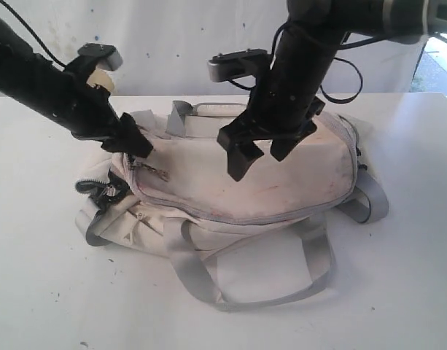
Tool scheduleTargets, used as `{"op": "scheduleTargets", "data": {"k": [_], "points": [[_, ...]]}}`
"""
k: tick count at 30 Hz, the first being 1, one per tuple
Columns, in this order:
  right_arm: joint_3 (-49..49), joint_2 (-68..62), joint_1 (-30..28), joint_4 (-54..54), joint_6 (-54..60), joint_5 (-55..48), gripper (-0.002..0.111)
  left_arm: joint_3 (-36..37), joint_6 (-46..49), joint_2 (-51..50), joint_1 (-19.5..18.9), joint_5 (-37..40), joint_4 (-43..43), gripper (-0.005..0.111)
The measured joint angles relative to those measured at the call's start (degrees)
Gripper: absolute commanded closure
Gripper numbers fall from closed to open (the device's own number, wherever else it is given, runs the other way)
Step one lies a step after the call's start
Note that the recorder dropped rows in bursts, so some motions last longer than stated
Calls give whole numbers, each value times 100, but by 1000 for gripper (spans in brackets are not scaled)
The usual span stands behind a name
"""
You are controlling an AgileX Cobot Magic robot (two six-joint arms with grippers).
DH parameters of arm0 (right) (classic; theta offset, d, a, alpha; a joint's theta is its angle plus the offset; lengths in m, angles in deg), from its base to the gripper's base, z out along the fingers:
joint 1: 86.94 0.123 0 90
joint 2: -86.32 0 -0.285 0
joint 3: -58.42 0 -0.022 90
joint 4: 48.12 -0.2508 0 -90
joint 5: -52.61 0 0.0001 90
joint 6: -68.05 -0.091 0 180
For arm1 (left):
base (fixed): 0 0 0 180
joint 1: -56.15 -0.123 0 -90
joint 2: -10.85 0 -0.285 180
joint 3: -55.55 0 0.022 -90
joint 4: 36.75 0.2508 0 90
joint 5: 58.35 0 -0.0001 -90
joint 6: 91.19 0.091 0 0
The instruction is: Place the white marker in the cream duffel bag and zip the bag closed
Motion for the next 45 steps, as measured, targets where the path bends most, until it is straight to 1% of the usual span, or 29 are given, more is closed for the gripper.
{"op": "scheduleTargets", "data": {"k": [4,10,15,18,29,30,32,33,35,39,40,43,45], "points": [[0,0,-263,-37,0,0,33,0,-385,69,421,-270,942,36],[0,0,-382,-124,0,0,33,-211,-501,100,965,-403,1391,37],[0,0,-382,-127,0,0,33,-345,-510,89,1332,-513,2066,37],[0,0,-382,-127,0,0,33,-345,-510,-2,1405,-528,2292,37],[0,0,-382,-127,0,-8,33,-345,-776,-273,1405,-517,2880,37],[0,0,-382,-127,0,-8,33,-345,-787,-285,1405,-517,2937,39],[0,0,-382,-127,0,-8,33,-345,-787,-325,1405,-527,2998,46],[0,0,-382,-127,0,-8,33,-345,-787,-365,1405,-527,3006,53],[0,0,-382,-127,0,-8,33,-345,-802,-423,1405,-527,3020,68],[0,0,-382,-127,0,-8,33,-345,-833,-483,1405,-563,3029,102],[0,0,-382,-127,0,-8,33,-345,-833,-492,1405,-576,3032,106],[0,0,-382,-127,0,-8,33,-345,-900,-503,1405,-628,3058,106],[0,0,-382,-127,0,-8,33,-345,-1109,-503,1405,-673,3068,106]]}}
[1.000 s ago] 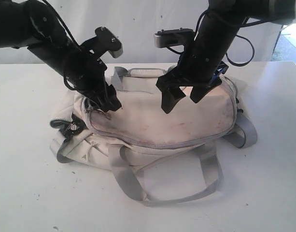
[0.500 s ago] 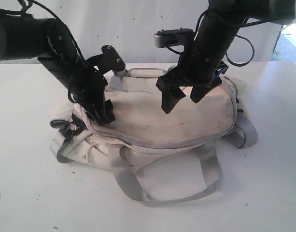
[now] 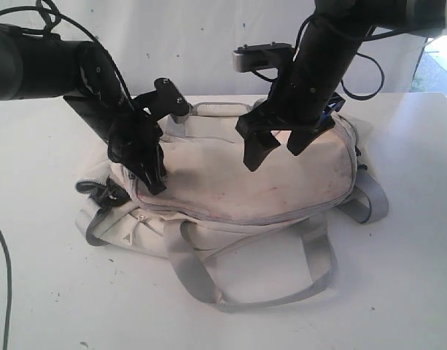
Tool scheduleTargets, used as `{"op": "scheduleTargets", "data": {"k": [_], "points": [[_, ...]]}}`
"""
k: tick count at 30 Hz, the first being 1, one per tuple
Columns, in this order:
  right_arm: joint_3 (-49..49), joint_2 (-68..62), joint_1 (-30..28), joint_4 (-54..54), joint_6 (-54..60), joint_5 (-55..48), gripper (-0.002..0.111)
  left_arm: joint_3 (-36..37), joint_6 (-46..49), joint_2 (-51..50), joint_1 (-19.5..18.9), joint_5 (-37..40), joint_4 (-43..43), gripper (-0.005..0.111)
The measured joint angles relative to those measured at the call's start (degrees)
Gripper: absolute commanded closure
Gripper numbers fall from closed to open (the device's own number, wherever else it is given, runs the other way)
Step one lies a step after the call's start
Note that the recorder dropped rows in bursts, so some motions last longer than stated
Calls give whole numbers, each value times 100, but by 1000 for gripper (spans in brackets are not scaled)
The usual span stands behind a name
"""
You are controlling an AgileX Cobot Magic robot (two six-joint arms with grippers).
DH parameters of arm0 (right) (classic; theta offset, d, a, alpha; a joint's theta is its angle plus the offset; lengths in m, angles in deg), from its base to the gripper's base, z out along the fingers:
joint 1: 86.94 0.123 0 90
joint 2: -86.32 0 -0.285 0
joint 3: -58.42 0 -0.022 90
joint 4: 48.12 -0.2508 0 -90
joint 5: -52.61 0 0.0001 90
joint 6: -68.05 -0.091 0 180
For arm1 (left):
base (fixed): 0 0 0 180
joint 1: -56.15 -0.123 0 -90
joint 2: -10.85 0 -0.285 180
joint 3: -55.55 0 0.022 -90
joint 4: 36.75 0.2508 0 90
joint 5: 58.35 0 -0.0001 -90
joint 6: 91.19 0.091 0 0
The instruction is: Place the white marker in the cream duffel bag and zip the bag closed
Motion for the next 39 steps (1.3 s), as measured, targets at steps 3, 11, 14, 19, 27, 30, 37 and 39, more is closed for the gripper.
{"op": "scheduleTargets", "data": {"k": [3,11,14,19,27,30,37,39], "points": [[0,0,0,0,0,0,33,0,-431,0,0,-84,2,106],[0,0,0,0,0,0,33,0,-1180,223,-429,-130,-555,107],[0,0,0,0,0,0,33,0,-1180,293,-670,-31,-1150,107],[0,0,0,-81,26,0,33,0,-1070,365,-1046,163,-2276,107],[0,0,0,-1265,1398,23,33,0,-1060,365,-1557,604,-3646,107],[0,0,0,-1757,1733,52,33,0,-1216,365,-1714,703,-3960,107],[0,0,256,-2048,1999,750,33,0,-1793,365,-1923,796,-4310,107],[0,0,431,-2061,2094,1014,33,0,-1890,365,-1928,852,-4462,107]]}}
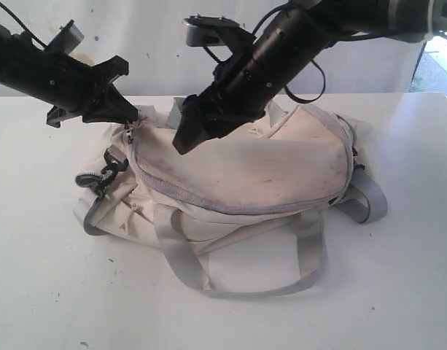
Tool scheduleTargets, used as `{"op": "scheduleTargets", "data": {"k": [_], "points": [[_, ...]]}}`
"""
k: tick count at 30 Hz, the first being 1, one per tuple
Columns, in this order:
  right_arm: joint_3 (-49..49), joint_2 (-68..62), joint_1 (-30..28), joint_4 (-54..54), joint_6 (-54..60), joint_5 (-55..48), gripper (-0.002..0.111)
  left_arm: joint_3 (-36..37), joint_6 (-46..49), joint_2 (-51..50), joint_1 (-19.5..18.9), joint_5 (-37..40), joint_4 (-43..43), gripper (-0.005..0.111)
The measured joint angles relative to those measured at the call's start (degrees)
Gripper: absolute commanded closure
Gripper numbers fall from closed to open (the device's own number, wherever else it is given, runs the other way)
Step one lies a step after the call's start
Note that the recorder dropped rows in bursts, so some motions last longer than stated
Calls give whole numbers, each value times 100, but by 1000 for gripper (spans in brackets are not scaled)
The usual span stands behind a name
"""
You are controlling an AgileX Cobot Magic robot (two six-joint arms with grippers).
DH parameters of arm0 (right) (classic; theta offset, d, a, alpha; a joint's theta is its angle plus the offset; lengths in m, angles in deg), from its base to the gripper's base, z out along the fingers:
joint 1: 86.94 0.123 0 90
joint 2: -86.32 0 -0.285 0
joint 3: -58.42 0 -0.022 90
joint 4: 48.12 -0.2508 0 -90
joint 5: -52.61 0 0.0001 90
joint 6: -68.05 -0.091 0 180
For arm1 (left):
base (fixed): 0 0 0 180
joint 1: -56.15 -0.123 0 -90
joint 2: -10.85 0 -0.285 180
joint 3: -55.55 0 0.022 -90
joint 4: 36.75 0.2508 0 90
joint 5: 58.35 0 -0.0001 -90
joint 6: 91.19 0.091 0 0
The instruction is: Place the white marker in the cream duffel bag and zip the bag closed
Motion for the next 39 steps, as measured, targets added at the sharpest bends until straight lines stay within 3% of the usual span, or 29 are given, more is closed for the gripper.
{"op": "scheduleTargets", "data": {"k": [7,19,23,25,28,39], "points": [[-9,-125,534,77,51,770,34,0,-81,0,0,81,-575,107],[-9,-504,702,237,-190,1594,43,0,-732,0,-9,122,-1098,107],[-9,-504,791,237,-294,1700,57,0,-816,0,-9,122,-1327,107],[-9,-504,841,237,-294,1700,72,0,-830,0,-9,122,-1386,107],[-9,-504,853,247,-306,1657,108,0,-830,0,-22,122,-1533,107],[10,-504,934,1038,-780,720,108,0,-830,12,-87,105,-1856,107]]}}
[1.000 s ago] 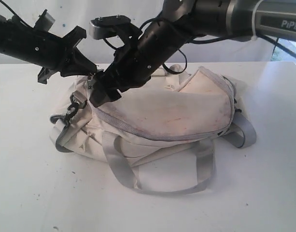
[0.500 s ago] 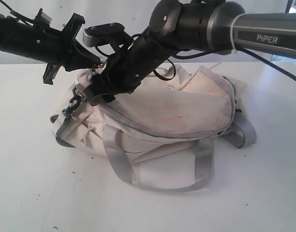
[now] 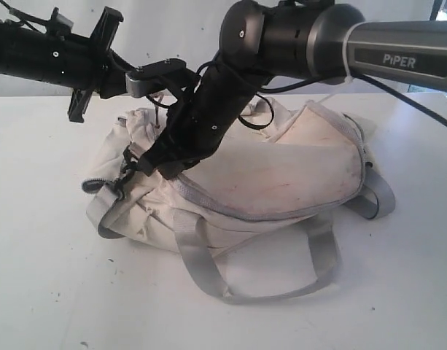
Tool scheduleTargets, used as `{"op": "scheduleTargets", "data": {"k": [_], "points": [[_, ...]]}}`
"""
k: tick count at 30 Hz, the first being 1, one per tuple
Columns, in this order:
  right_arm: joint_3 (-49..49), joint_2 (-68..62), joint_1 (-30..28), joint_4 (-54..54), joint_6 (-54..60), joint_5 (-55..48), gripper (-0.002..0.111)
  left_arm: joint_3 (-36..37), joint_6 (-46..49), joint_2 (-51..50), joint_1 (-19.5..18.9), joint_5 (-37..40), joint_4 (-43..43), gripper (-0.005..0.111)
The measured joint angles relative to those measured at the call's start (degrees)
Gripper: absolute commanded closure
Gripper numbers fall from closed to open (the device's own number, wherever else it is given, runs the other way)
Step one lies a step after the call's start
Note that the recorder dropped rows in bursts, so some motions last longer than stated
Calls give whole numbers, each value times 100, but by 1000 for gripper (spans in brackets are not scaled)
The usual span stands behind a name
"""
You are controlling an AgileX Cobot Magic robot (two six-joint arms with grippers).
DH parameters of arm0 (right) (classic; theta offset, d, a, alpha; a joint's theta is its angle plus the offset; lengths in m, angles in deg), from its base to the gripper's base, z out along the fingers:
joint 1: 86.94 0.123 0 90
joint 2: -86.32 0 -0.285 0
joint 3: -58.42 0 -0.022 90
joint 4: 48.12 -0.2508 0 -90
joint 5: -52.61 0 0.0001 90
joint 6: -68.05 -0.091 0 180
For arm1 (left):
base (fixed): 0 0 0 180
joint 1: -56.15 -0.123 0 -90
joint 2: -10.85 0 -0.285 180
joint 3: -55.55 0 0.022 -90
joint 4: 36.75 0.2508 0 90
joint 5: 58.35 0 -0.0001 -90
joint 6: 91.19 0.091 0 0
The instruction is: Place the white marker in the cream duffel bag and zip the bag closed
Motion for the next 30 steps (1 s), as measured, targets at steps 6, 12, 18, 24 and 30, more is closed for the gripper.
{"op": "scheduleTargets", "data": {"k": [6,12,18,24,30], "points": [[0,0,134,244,0,-79,108,0,60,0,-159,107,305,107],[0,0,168,293,0,-221,108,0,127,0,-159,127,695,107],[0,0,188,336,0,-323,108,0,36,0,-159,-86,857,107],[0,0,285,452,0,-381,108,0,499,0,-159,-434,1116,107],[5,0,408,681,0,-554,108,10,605,0,-159,-848,1201,107]]}}
